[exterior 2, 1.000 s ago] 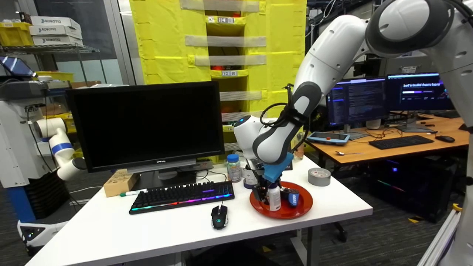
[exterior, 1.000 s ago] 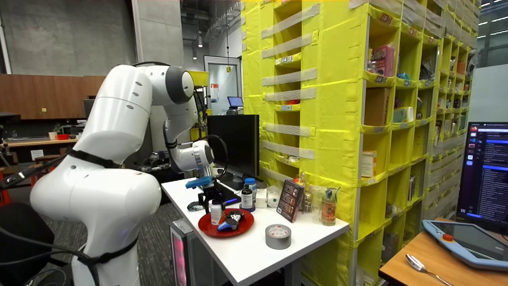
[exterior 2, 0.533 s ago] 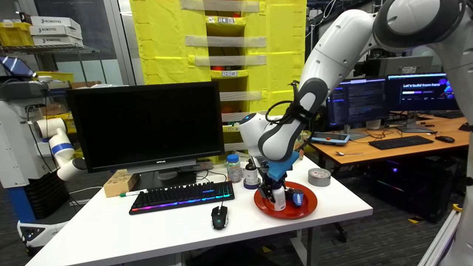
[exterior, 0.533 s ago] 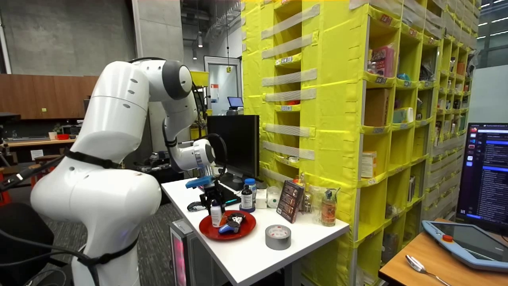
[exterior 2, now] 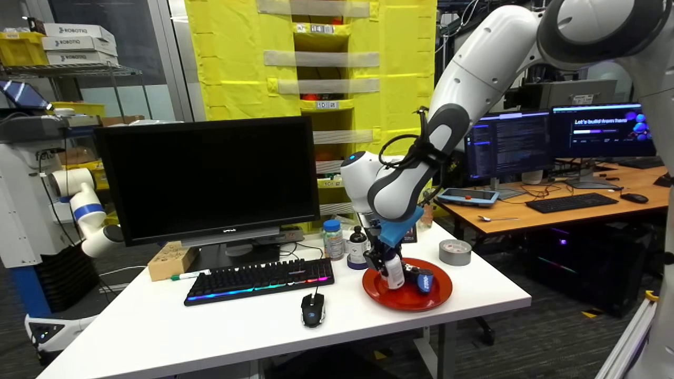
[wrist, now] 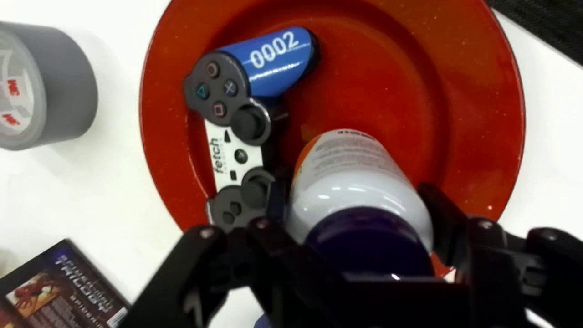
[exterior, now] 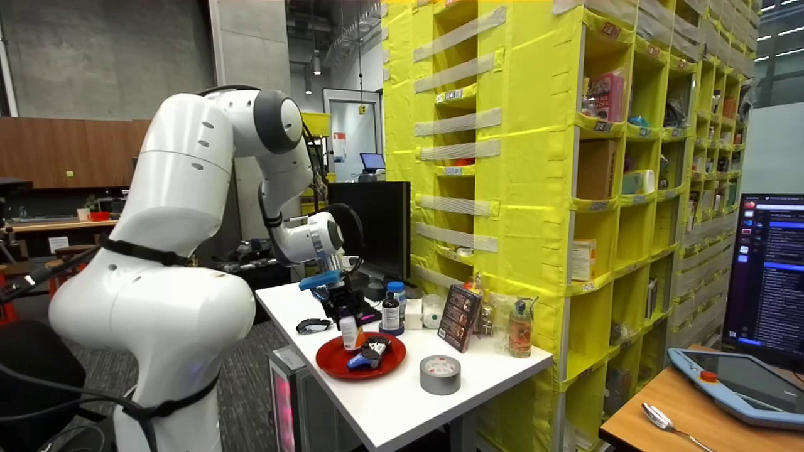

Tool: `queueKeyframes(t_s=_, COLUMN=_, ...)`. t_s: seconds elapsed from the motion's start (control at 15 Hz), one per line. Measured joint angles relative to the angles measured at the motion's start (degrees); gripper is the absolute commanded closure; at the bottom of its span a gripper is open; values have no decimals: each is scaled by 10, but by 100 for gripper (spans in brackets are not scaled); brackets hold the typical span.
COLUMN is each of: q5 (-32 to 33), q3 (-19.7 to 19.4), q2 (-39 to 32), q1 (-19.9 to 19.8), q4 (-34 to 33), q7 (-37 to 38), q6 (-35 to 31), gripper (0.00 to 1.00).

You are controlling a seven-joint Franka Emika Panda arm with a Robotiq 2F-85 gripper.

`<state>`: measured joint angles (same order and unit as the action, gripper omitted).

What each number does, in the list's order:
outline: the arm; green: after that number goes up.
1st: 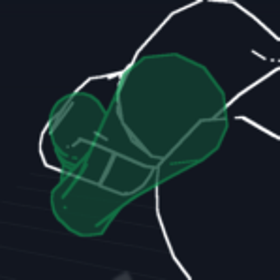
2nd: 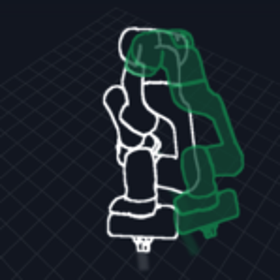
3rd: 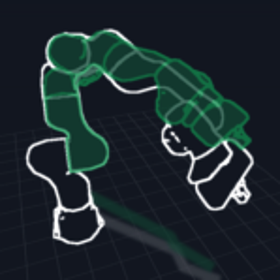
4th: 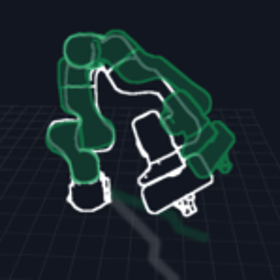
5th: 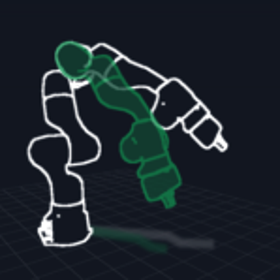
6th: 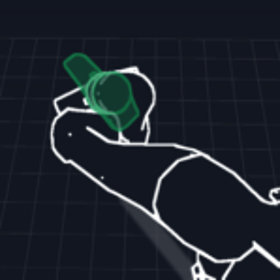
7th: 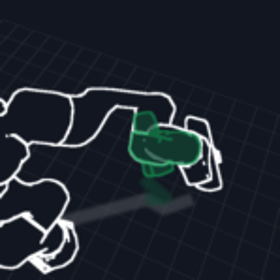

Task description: Remove the bottle from the plate

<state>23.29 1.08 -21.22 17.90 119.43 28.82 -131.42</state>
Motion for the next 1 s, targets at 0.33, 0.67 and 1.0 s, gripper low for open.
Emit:
queueKeyframes(t_s=0.33, q5=56, q3=-15, q2=42, q1=-16, q4=-28, q7=-34, q6=39, gripper=55)
queueKeyframes(t_s=0.67, q5=23, q3=-17, q2=100, q1=-80, q4=-31, q7=-100, q6=47, gripper=55)
queueKeyframes(t_s=1.0, q5=-55, q3=-24, q2=99, q1=-139, q4=-28, q7=-130, q6=40, gripper=55)
